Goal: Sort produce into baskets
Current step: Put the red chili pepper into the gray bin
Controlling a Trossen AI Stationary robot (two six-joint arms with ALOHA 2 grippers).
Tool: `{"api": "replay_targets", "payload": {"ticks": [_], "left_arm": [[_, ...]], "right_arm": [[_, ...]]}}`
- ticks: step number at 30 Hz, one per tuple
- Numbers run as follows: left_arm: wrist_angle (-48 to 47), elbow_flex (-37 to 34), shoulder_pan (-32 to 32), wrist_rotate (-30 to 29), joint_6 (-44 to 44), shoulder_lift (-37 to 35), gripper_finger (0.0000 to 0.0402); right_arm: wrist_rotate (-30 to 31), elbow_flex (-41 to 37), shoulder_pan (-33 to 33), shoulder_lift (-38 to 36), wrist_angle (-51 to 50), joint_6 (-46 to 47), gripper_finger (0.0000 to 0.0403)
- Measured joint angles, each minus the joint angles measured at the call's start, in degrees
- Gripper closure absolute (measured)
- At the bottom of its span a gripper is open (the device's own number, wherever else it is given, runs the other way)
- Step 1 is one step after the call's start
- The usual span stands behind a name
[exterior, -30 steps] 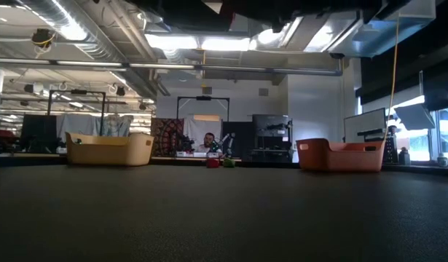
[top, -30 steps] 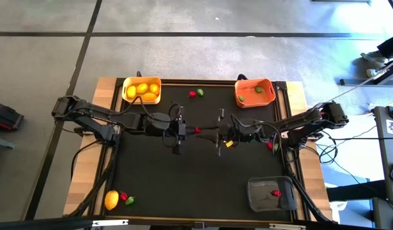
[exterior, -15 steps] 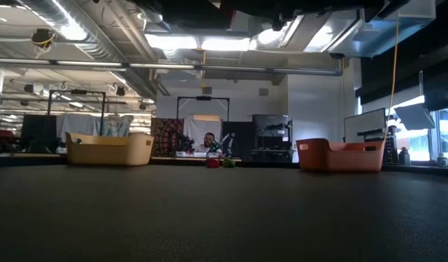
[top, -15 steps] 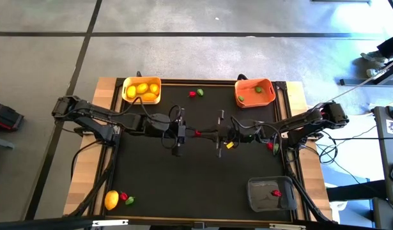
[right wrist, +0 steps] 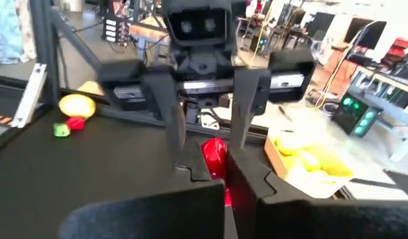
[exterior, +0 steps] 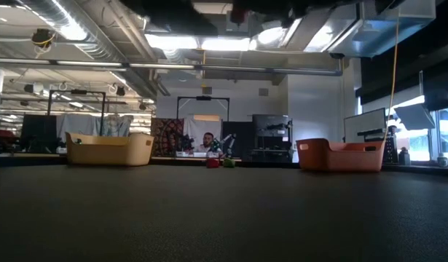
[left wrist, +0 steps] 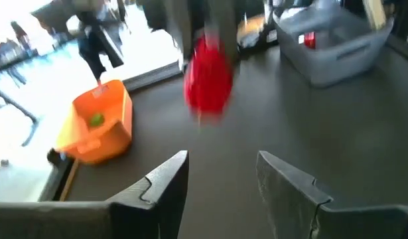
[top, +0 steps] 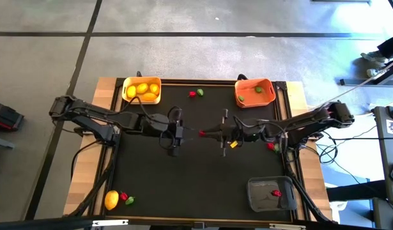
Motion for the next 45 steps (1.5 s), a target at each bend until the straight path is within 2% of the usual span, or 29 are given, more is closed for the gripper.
{"api": "replay_targets", "payload": {"ticks": [4, 8, 14, 19, 26, 36, 45], "left_arm": [[-5.31, 0.0, 0.0, -0.35, -2.11, -0.31, 0.0229], [-8.68, 0.0, 0.0, -0.37, -2.35, -0.33, 0.0228], [-9.88, 0.0, 0.0, -0.46, -3.76, -0.31, 0.0228], [-9.81, 0.0, 0.04, -0.48, -3.47, -0.31, 0.0228], [-9.77, -0.02, 0.97, -0.48, -4.02, -0.31, 0.0228], [-9.75, -0.02, 1.9, -0.48, -4.13, -0.31, 0.0228], [-9.4, -0.05, 1.88, -0.46, -3.95, -0.31, 0.0228]], "right_arm": [[-0.11, 0.04, 1.85, -4.02, -11.05, 2.12, 0.0402], [-0.08, 0.04, 4.45, -8.49, -21.87, 8.86, 0.0402], [-0.64, 0.04, 10.34, -13.83, -39.41, 22.55, 0.0402], [-2.02, 0.04, 16.03, -16.0, -48.53, 36.11, 0.0402], [-6.4, 0.04, 24.87, -16.2, -54.27, 54.74, 0.0402], [-0.86, 0.04, 37.66, -13.97, -58.0, 80.12, 0.0402], [-2.33, 0.04, 45.53, -6.3, -59.16, 101.14, 0.0402]]}}
